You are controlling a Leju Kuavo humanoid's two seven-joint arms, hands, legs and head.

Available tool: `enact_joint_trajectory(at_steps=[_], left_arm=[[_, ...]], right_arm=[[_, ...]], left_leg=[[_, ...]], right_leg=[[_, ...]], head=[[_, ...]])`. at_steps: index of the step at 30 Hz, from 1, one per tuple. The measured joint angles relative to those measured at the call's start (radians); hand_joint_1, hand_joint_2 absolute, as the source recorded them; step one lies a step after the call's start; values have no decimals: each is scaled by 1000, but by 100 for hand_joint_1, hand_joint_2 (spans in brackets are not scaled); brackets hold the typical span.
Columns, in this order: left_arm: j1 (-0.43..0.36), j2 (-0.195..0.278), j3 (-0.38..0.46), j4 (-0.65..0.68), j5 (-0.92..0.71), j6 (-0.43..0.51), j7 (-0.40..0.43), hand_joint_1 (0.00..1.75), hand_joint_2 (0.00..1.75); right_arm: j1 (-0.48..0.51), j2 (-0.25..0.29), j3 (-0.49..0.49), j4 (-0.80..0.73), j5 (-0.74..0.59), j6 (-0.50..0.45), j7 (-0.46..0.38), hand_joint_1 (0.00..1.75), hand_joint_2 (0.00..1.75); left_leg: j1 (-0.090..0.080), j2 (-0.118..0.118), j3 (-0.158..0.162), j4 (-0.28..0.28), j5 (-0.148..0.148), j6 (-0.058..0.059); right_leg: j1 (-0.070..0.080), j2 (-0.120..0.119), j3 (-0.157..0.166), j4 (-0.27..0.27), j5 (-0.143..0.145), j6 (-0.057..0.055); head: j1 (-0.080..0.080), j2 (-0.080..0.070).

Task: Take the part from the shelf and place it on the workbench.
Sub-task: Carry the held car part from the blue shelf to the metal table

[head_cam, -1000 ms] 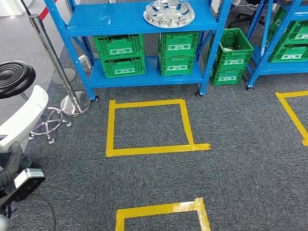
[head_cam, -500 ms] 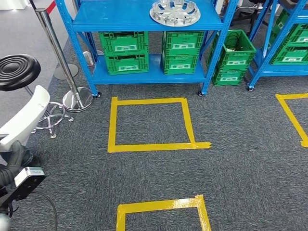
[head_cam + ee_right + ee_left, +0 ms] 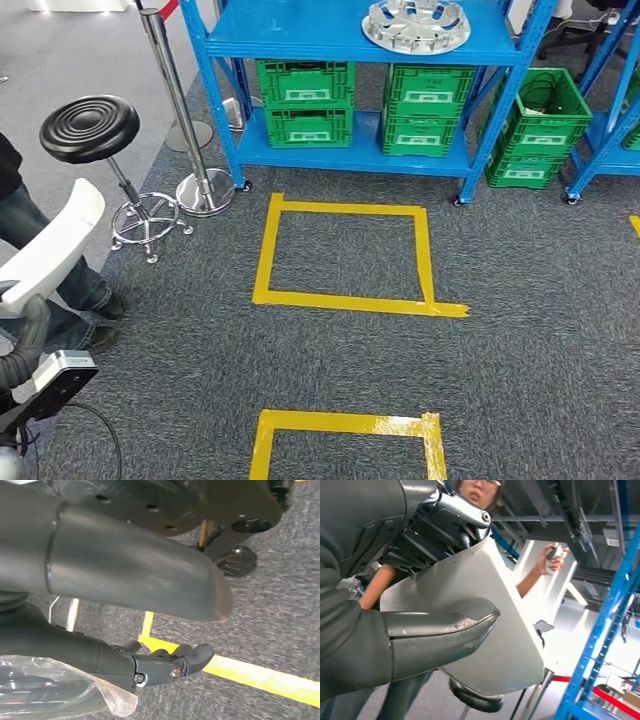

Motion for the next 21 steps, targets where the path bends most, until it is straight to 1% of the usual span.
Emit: enact_joint_trajectory(at_steps=[1, 2, 3, 4, 5, 6, 7, 8, 9, 10, 11, 12, 13, 14, 15, 16, 17, 18, 19, 20, 21], left_arm=[[-4, 0, -1, 0, 0, -2, 1, 175, 175], [-8, 0, -3, 0, -1, -4, 2, 175, 175], [-10, -1, -4, 0, -1, -5, 2, 175, 175], [-11, -1, -6, 0, -1, -4, 2, 175, 175], [-10, -1, -8, 0, -2, -4, 2, 175, 175], [-11, -2, -10, 0, -2, -4, 1, 175, 175], [-12, -2, -13, 0, -3, -4, 1, 175, 175], [-13, -3, -16, 0, -4, -4, 0, 175, 175], [-14, -4, -18, 0, -5, -5, 0, 175, 175], [-15, -5, -21, 0, -7, -6, 1, 175, 175], [-16, -6, -24, 0, -9, -9, 2, 175, 175], [-19, -6, -29, 0, -13, -14, 6, 175, 175], [-25, -7, -36, 1, -16, -19, 10, 175, 175], [-35, -7, -45, 2, -18, -24, 15, 175, 175], [-47, -8, -56, 4, -20, -27, 18, 175, 175], [-60, -8, -67, 6, -21, -28, 21, 175, 175], [-72, -8, -78, 8, -21, -29, 22, 175, 175], [-81, -9, -87, 10, -21, -30, 25, 175, 175], [-88, -9, -93, 12, -21, -32, 27, 175, 175], [-91, -9, -98, 13, -21, -33, 30, 175, 175], [-94, -8, -101, 14, -21, -34, 31, 175, 175]], right_arm=[[-1, 0, 0, 0, -1, 3, -5, 0, 0], [-1, 0, 0, 0, -2, 6, -9, 0, 0], [0, 0, 0, 0, -5, 7, -13, 0, 0], [0, 0, 0, 0, -7, 9, -16, 0, 0], [0, 0, 0, 0, -10, 9, -17, 0, 0], [0, 0, 0, 0, -12, 9, -18, 0, 0], [0, 0, 0, 0, -12, 8, -18, 0, 0], [1, 0, 0, 0, -13, 8, -18, 0, 0], [4, 0, 0, 0, -14, 7, -16, 0, 0], [6, 0, 0, 0, -15, 7, -13, 0, 0], [9, 0, 0, 0, -16, 11, -4, 0, 0], [12, 0, 0, 0, -16, 19, 15, 0, 0], [15, 0, 0, 0, -15, 36, 43, 0, 0], [18, 0, 0, 0, -13, 58, 74, 0, 0], [22, 0, 0, 0, -12, 80, 101, 0, 0], [26, 0, 0, 0, -10, 98, 118, 0, 0], [30, 0, 0, 0, -8, 110, 127, 0, 0], [34, 0, 1, 0, -5, 116, 130, 0, 0], [36, 0, 1, 0, -3, 119, 132, 0, 0], [37, 2, 1, 0, -2, 121, 133, 0, 0], [38, 2, 1, 0, -1, 122, 133, 0, 0]], left_leg=[[-4, 22, 25, -51, 13, 7], [-8, 39, 35, -80, 16, 14], [-12, 44, 34, -87, 12, 21], [-11, 33, 29, -89, 15, 29], [-10, 23, 27, -91, 18, 36], [-8, 13, 25, -94, 22, 42], [-5, 3, 23, -96, 26, 48], [-4, -6, 20, -97, 29, 54], [-3, -17, 17, -97, 31, 57], [-4, -29, 14, -96, 33, 59], [-4, -41, 12, -96, 34, 60], [-4, -53, 11, -96, 35, 60], [-4, -67, 11, -95, 36, 59], [-4, -81, 11, -94, 37, 58], [-4, -94, 10, -92, 37, 56], [-5, -107, 7, -88, 38, 53], [-5, -118, 2, -86, 40, 48], [-4, -128, -4, -84, 43, 42], [-3, -137, -9, -84, 47, 35], [-2, -139, -12, -82, 47, 29], [-2, -127, -16, -74, 41, 24]], right_leg=[[3, -8, -2, 3, -2, 4], [7, -18, -4, 5, -3, 7], [10, -28, -5, 7, -4, 10], [11, -38, -6, 7, -4, 14], [10, -39, -8, 10, -8, 19], [8, -24, -14, 22, -20, 24], [7, 0, -29, 55, -43, 29], [4, 29, -55, 110, -76, 33], [4, 50, -87, 182, -111, 35], [3, 60, -121, 251, -138, 35], [3, 64, -144, 297, -149, 36], [2, 66, -149, 305, -138, 35], [2, 69, -136, 272, -108, 34], [1, 78, -107, 207, -67, 31], [-1, 98, -75, 136, -33, 28], [-3, 117, -46, 73, -11, 26], [-5, 131, -28, 35, -3, 24], [-5, 139, -21, 21, -6, 23], [-5, 133, -18, 17, -5, 21], [-6, 124, -18, 17, -2, 17], [-7, 115, -17, 16, 1, 11]], head=[[0, 0], [0, 0], [1, 0], [2, 0], [2, 0], [3, 0], [4, 0], [5, 0], [6, 0], [6, 0], [6, 0], [6, 0], [6, 0], [6, 0], [6, 0], [5, 0], [5, 0], [5, 0], [5, 0], [5, 0], [3, 0]])
